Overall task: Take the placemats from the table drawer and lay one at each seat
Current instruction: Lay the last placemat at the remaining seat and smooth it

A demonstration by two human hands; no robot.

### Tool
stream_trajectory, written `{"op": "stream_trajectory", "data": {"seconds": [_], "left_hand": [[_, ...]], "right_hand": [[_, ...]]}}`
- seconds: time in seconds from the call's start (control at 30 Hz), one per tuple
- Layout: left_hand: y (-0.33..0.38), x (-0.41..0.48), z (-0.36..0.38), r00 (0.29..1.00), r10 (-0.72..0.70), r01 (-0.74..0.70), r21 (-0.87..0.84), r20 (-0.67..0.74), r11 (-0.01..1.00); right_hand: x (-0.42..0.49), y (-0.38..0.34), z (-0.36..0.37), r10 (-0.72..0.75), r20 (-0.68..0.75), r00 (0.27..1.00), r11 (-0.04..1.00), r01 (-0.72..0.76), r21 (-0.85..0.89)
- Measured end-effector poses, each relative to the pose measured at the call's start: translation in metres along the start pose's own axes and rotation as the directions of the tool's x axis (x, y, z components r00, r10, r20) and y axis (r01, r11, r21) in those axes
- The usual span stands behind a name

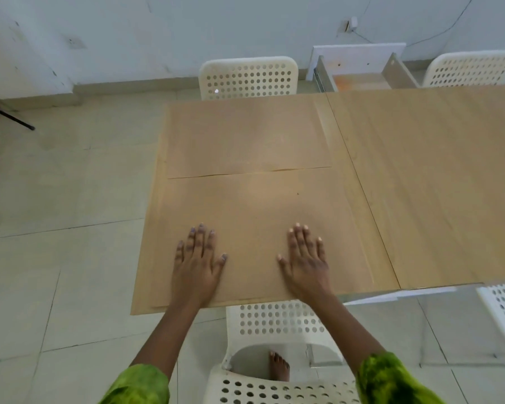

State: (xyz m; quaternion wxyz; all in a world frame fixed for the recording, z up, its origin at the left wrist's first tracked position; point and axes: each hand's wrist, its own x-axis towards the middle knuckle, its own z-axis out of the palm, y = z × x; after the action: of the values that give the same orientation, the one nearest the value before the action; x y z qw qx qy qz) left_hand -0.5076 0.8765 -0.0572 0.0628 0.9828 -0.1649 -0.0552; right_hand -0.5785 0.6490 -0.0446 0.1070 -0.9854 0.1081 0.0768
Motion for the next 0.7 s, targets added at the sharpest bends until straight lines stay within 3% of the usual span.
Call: {"op": "stream_trajectory", "data": {"seconds": [0.23, 0.7], "left_hand": [[-0.038, 0.000, -0.005, 0.988, -0.150, 0.150, -0.006, -0.028, 0.989], [-0.048, -0.002, -0.013, 0.981, -0.192, 0.193, 0.029, -0.026, 0.981]], "right_hand": [[-0.002, 0.065, -0.016, 0.155, -0.016, 0.988, 0.987, -0.156, -0.042], [-0.005, 0.070, -0.022, 0.160, -0.016, 0.987, 0.986, -0.160, -0.041]]}}
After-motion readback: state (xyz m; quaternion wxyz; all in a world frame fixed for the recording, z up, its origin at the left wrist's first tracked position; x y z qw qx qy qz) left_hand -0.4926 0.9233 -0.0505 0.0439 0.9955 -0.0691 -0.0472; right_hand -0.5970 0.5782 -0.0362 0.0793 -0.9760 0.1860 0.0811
